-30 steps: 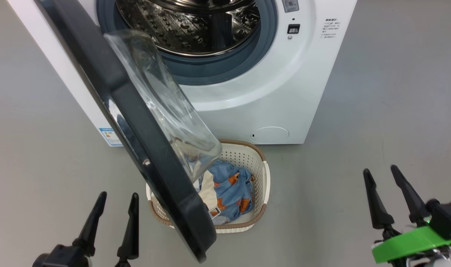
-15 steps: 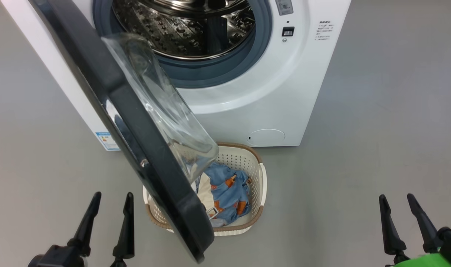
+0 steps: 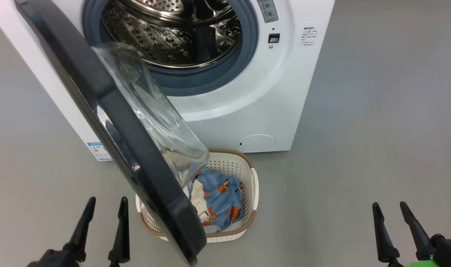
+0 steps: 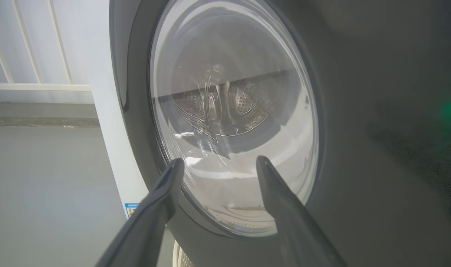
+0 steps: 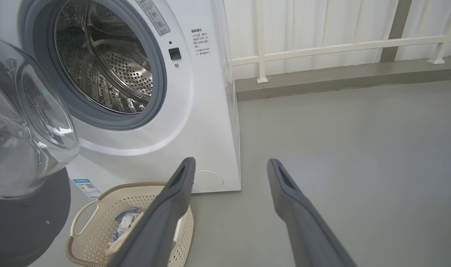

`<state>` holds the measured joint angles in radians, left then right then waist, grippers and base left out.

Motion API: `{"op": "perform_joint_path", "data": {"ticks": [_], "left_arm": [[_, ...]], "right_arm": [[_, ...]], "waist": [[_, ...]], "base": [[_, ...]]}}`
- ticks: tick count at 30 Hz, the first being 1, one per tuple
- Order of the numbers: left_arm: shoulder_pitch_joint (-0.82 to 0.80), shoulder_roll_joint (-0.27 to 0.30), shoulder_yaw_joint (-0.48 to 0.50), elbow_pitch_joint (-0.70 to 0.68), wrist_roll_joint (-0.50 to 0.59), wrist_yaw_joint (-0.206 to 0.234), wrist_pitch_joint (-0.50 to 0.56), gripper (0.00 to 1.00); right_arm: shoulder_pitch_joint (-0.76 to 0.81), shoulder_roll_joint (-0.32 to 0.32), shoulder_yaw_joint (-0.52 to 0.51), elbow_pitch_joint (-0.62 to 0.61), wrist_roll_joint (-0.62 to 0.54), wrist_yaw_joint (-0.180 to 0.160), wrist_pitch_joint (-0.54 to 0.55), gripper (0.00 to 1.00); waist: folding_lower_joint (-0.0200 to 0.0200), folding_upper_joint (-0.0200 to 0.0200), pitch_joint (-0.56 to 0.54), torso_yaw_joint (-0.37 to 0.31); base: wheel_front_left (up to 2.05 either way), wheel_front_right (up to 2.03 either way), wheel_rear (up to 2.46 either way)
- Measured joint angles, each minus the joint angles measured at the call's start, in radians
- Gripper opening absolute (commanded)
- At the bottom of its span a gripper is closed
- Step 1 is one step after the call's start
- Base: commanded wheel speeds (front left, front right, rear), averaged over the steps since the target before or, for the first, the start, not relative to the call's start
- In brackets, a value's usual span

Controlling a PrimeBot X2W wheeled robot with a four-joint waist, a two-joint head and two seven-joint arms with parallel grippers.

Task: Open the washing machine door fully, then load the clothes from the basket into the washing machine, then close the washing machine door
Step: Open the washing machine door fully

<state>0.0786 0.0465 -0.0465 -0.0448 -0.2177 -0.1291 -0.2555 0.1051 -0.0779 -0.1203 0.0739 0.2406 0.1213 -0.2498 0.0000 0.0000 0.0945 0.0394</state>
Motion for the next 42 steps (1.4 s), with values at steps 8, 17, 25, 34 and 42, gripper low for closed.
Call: {"op": "perform_joint_path", "data": {"ticks": [8, 17, 25, 34, 42], "left_arm": [[0.023, 0.001, 0.003, 0.008, 0.002, 0.000, 0.000, 1.00], [0.032, 0.001, 0.004, 0.010, 0.002, 0.000, 0.000, 1.00], [0.046, 0.001, 0.004, 0.012, 0.002, 0.000, 0.000, 1.00], [0.046, 0.001, 0.008, 0.030, 0.002, 0.000, 0.000, 0.00], [0.046, 0.001, 0.040, 0.045, 0.002, 0.000, 0.000, 0.00]], "right_arm": [[0.020, 0.009, 0.002, 0.008, 0.000, 0.000, 0.000, 1.00], [0.031, 0.010, 0.006, 0.012, 0.000, 0.000, 0.000, 1.00], [0.040, 0.010, 0.008, 0.013, 0.000, 0.000, 0.000, 1.00], [0.040, 0.010, 0.009, 0.013, 0.000, 0.000, 0.000, 1.00], [0.040, 0.010, 0.009, 0.013, 0.000, 0.000, 0.000, 1.00]], "waist": [[0.0000, 0.0000, -0.020, -0.011], [0.0000, 0.0000, -0.042, -0.018], [0.0000, 0.0000, -0.054, -0.019], [0.0000, 0.0000, -0.058, -0.020], [0.0000, 0.0000, -0.059, -0.018]], "base": [[0.00, 0.00, 0.00], [0.00, 0.00, 0.00], [0.00, 0.00, 0.00], [0.00, 0.00, 0.00], [0.00, 0.00, 0.00]]}}
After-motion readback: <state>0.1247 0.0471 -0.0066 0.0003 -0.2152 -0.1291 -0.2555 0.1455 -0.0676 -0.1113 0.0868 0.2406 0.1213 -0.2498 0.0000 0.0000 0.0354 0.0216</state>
